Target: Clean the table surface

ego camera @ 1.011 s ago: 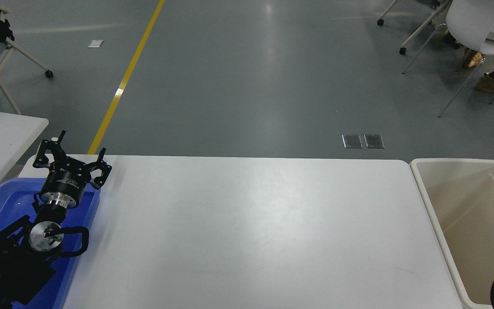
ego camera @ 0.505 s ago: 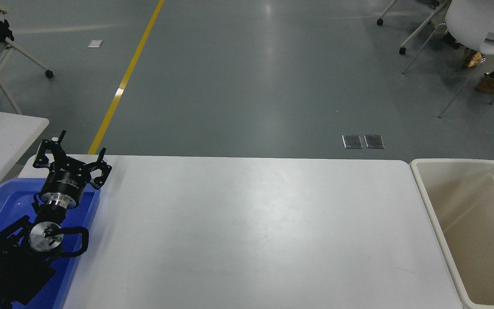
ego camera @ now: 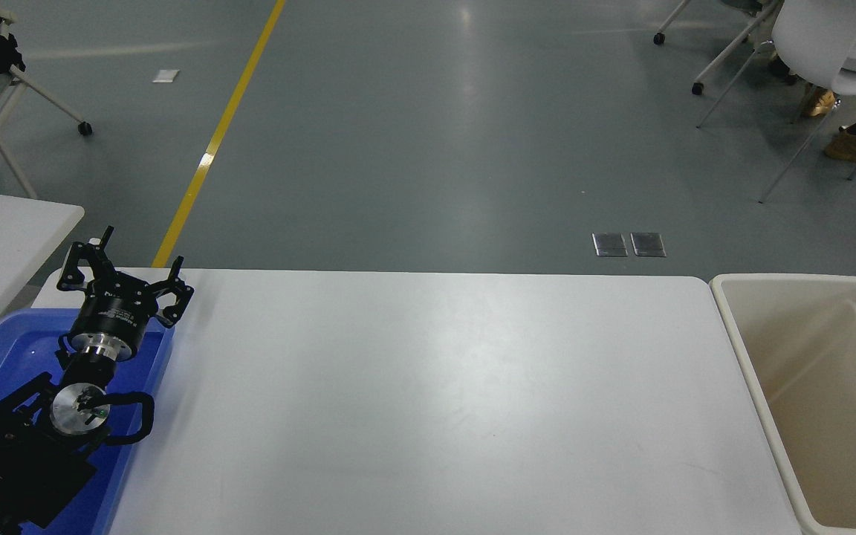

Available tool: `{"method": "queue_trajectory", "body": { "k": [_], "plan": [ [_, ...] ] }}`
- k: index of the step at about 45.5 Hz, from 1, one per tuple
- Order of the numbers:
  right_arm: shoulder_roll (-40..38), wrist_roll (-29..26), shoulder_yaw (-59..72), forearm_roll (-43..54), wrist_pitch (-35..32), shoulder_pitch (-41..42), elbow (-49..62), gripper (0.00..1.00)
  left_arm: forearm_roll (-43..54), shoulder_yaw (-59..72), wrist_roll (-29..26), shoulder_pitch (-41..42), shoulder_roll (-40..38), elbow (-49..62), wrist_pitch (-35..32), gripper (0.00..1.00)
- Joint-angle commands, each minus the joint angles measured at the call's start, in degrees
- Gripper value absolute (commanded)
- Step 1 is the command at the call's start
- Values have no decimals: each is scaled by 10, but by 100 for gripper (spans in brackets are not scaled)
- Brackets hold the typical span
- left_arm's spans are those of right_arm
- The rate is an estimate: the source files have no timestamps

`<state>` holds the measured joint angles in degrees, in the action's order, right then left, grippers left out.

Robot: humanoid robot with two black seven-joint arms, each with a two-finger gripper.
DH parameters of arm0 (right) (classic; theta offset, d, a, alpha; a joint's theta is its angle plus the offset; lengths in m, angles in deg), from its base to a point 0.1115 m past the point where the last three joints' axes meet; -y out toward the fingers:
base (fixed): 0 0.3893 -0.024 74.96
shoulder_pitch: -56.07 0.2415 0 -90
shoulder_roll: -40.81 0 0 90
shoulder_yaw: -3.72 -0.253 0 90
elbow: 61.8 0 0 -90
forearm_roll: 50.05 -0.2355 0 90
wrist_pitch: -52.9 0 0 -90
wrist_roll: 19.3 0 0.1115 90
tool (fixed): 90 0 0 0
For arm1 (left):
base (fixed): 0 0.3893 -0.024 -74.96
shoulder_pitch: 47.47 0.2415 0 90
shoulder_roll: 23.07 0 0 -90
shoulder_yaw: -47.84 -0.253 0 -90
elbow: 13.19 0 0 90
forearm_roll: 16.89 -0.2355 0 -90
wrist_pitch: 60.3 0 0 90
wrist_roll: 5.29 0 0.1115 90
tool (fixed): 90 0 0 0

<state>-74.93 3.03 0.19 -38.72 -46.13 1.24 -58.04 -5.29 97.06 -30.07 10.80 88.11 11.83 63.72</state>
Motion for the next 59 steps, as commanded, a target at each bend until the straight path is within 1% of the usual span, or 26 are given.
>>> {"method": "queue_trajectory", "body": {
  "k": [1, 7, 8, 10, 15, 17, 21, 23, 26, 28, 29, 44, 49, 54, 55, 59],
  "plan": [
    [-4, -11, 156, 46, 3, -3, 0, 0, 0, 0, 0, 0, 0, 0, 0, 100],
    [-6, -11, 188, 66, 6, 6, 3, 0, 0, 0, 0, 0, 0, 0, 0, 100],
    [-6, -11, 188, 66, 7, 8, 4, 7, 0, 0, 0, 0, 0, -1, 0, 100],
    [-6, -10, 188, 66, 11, 11, 4, 25, 0, 0, 0, 0, 0, -1, 0, 100],
    [-5, -10, 183, 62, 30, 13, 3, 56, 0, 0, 0, 0, 0, 0, 0, 100],
    [-4, -10, 182, 59, 38, 13, 3, 62, 0, 0, 0, 0, 1, 0, 0, 100],
    [-2, -10, 181, 57, 43, 10, 2, 64, 0, 0, 0, 0, 0, 0, 0, 100],
    [-2, -10, 181, 57, 43, 10, 1, 72, 0, 0, 0, 0, 0, 0, 0, 100],
    [-1, -10, 181, 57, 43, 10, 0, 89, 0, 0, 0, 0, 0, -1, 0, 100],
    [-1, -10, 181, 57, 43, 10, -1, 95, 0, 0, 0, 0, 0, -1, 0, 100],
    [0, -10, 182, 57, 43, 10, -1, 96, 0, 0, 0, 0, 0, 0, 0, 100],
    [-6, -9, 180, 55, 44, 24, -2, 96, 0, 0, 0, 0, 0, -1, 0, 100],
    [-14, -9, 176, 36, 52, 82, 0, 96, 0, 0, 0, 0, 0, 0, 0, 100],
    [-38, -9, 150, -21, 57, 139, -1, 96, 0, 0, 0, 0, 0, -1, 0, 100],
    [-52, -10, 129, -44, 54, 180, -2, 96, 0, 0, 0, 0, 0, 0, 0, 100],
    [-55, -11, 101, -46, 51, 221, -3, 98, 0, 0, 0, 0, 0, 0, 0, 100]
  ]
}}
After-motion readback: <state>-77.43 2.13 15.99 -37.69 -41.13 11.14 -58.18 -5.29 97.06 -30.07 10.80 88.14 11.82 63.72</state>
